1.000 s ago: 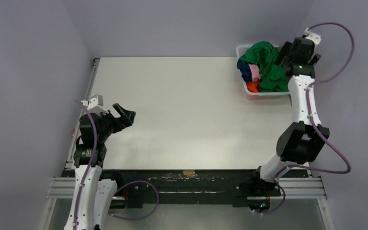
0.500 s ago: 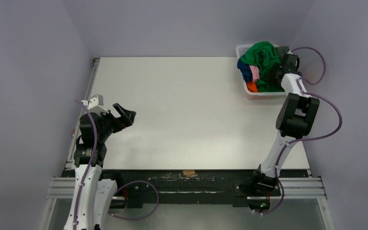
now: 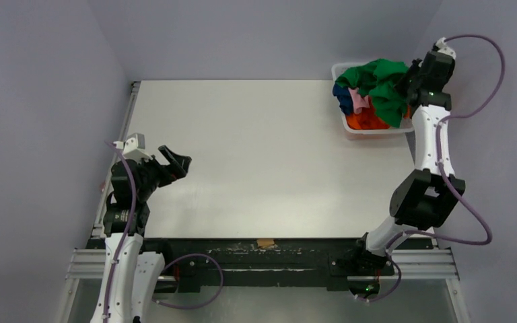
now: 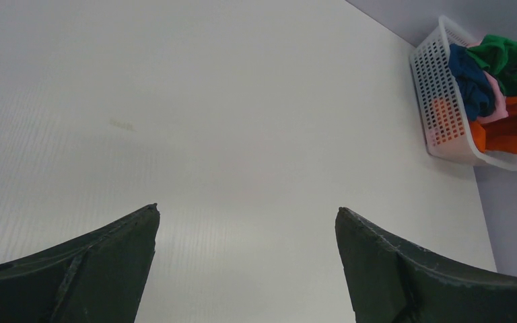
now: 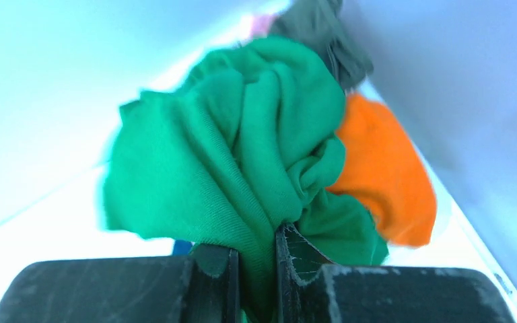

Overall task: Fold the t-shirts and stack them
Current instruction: Grab crumpled tshirt from bin with the right arm, then move the tshirt to the center of the board, then flatten out the tshirt

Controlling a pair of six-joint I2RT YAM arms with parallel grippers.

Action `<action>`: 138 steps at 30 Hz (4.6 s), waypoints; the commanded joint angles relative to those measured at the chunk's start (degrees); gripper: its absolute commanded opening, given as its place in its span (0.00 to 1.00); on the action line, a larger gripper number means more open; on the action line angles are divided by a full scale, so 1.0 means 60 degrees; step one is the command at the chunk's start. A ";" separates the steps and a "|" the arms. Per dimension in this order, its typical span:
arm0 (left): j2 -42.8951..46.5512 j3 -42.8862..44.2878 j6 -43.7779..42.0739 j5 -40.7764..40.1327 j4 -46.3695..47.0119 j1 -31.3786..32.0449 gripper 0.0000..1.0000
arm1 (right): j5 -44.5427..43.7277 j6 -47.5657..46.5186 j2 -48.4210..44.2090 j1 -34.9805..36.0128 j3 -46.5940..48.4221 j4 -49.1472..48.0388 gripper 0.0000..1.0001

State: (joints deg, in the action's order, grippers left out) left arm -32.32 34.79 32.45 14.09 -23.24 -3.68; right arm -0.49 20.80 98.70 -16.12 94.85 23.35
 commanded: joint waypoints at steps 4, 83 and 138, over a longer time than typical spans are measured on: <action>0.0267 0.0038 0.0118 0.0224 0.0173 0.0000 1.00 | 0.0871 0.0466 -0.1416 0.0041 0.1553 0.0050 0.00; -1.2292 0.5816 0.2010 -0.1003 0.0063 0.0156 0.67 | -0.3599 0.3158 -0.1626 0.8341 -0.8368 -0.4798 0.69; -0.1166 0.7200 0.0519 -0.2264 -0.1338 0.2430 0.00 | -0.0737 -0.0228 -0.8868 0.8288 -0.4079 -0.1068 0.00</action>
State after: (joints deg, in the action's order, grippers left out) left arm -39.51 71.64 39.66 1.06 -30.26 10.92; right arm -11.35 22.83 45.12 33.74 62.76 14.74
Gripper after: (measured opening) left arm 0.019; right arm 0.012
